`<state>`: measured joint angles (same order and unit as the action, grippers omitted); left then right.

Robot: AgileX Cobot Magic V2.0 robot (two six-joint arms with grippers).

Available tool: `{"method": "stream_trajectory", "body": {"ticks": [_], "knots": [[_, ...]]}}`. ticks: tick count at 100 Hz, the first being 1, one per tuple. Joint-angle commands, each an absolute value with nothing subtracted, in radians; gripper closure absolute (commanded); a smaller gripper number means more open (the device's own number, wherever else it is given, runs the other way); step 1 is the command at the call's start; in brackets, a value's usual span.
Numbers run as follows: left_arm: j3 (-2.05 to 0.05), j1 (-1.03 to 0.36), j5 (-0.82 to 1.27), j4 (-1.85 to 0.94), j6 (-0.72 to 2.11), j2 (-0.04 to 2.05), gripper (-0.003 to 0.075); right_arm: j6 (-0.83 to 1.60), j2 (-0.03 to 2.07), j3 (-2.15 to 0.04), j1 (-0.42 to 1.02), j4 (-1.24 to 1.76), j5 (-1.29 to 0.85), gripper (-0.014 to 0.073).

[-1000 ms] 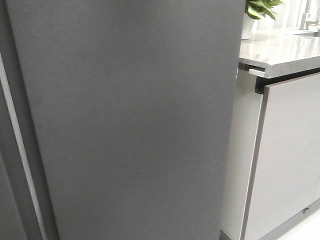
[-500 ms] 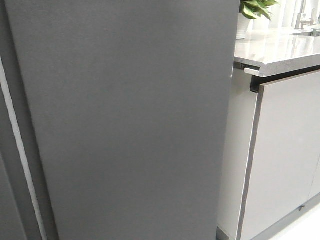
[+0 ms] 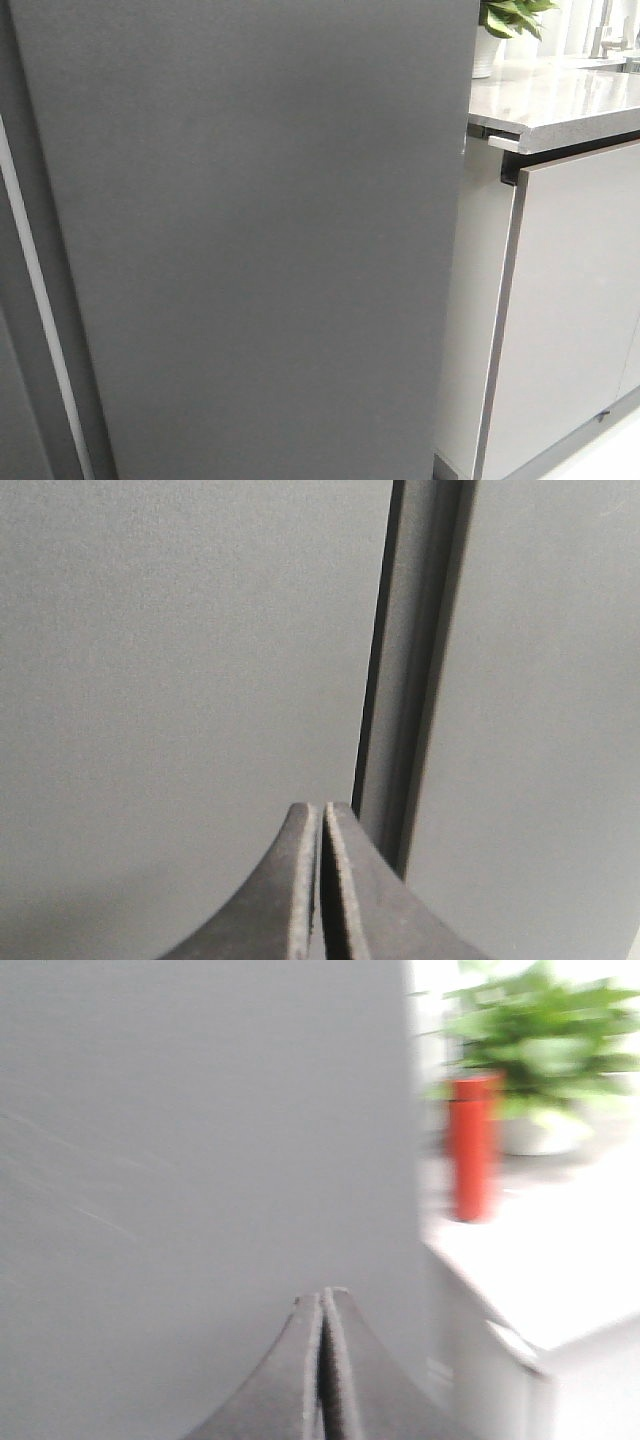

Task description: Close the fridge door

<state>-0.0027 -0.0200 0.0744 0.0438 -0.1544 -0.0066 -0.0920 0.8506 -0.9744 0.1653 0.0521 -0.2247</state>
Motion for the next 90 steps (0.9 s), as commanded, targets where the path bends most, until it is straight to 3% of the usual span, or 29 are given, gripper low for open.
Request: {"method": "stream_trajectory", "body": {"ticks": [1,39,90], "knots": [[0.038,-0.021,-0.009,0.037,-0.156,-0.029,0.074,-0.083,0.724,-0.871,0.117,0.036,-0.163,0.0665],[0.038,-0.021,-0.009,0.037,-0.156,-0.029,0.074,-0.083,0.21,-0.349,0.036,0.032,-0.155,0.0665],[0.038,-0.021,-0.009,0.037,-0.156,-0.029,0.074,-0.083,-0.03,0.037,0.036,0.024,0.037,0.0665]]}}
